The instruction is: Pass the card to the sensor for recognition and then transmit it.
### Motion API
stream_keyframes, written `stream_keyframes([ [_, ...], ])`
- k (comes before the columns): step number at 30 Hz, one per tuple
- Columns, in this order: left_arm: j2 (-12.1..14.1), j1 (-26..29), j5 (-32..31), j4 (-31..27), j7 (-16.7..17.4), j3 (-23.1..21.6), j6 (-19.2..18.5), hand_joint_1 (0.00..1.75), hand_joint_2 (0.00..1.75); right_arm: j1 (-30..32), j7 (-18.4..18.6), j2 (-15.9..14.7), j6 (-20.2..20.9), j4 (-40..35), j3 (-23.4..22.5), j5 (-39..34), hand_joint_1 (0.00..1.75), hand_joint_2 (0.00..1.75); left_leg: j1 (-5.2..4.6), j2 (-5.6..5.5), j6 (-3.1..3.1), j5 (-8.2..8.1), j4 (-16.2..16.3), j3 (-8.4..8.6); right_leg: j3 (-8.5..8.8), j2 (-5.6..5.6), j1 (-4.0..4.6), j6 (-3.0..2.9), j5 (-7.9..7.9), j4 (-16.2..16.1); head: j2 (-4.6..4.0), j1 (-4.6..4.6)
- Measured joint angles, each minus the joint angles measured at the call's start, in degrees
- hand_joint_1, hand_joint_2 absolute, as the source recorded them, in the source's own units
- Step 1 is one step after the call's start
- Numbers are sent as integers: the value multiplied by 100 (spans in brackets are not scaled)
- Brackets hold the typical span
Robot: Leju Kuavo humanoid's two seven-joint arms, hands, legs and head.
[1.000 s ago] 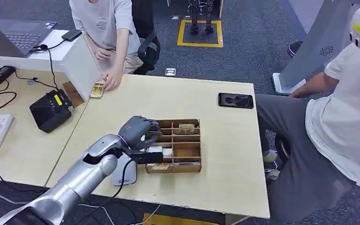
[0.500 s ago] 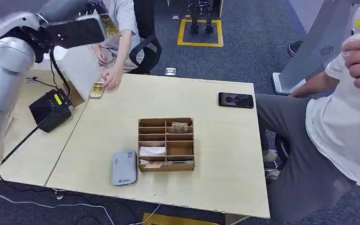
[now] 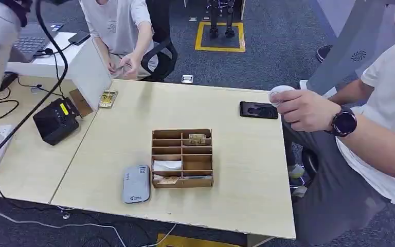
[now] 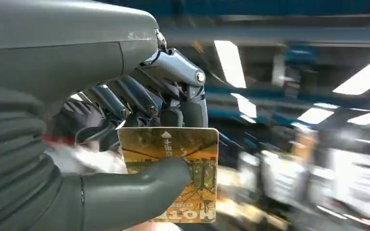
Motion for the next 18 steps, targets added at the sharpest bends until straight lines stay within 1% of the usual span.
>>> stream_keyframes([
  [2,-295,304,-885,673,94,-2,953,175,175,-25,-2,7,41,0,31,89,0,175,0,-6,8,8,0,-2,4,-5,0,2,5,2,0,4],
  [3,-479,438,-1164,1012,142,-2,1335,175,175,-36,-13,11,39,0,50,127,0,175,0,-7,8,9,0,-3,6,-6,0,3,7,3,0,7],
  [4,-564,569,-1341,1285,195,-2,1621,175,175,-49,-20,13,39,0,59,160,0,175,-1,-10,9,9,0,-4,7,-6,0,7,10,3,0,4],
  [6,-861,834,-1800,1960,474,-2,2383,175,175,-57,-55,17,31,0,81,196,0,175,-8,-2,8,9,0,-4,6,-1,-2,9,12,3,0,4],
  [7,-986,934,-1911,2240,566,0,2613,175,175,-56,-57,17,31,0,85,225,0,175,-11,0,9,9,0,-4,6,2,-5,10,13,3,0,7],
  [9,-1114,1123,-2032,2638,651,0,2789,175,175,-51,-57,20,31,0,96,247,0,175,-11,4,10,8,1,-5,4,7,-6,10,12,2,0,4],
  [12,-1211,1276,-2436,3079,892,2,2971,175,175,-47,-9,17,28,0,109,262,0,175,-11,3,10,7,1,-8,0,5,-6,11,12,1,0,4],
  [18,-1283,1370,-2529,3492,883,68,3013,175,175,-42,57,17,31,0,129,269,0,175,-10,1,10,7,0,-12,-4,3,-5,11,11,1,0,4],
])
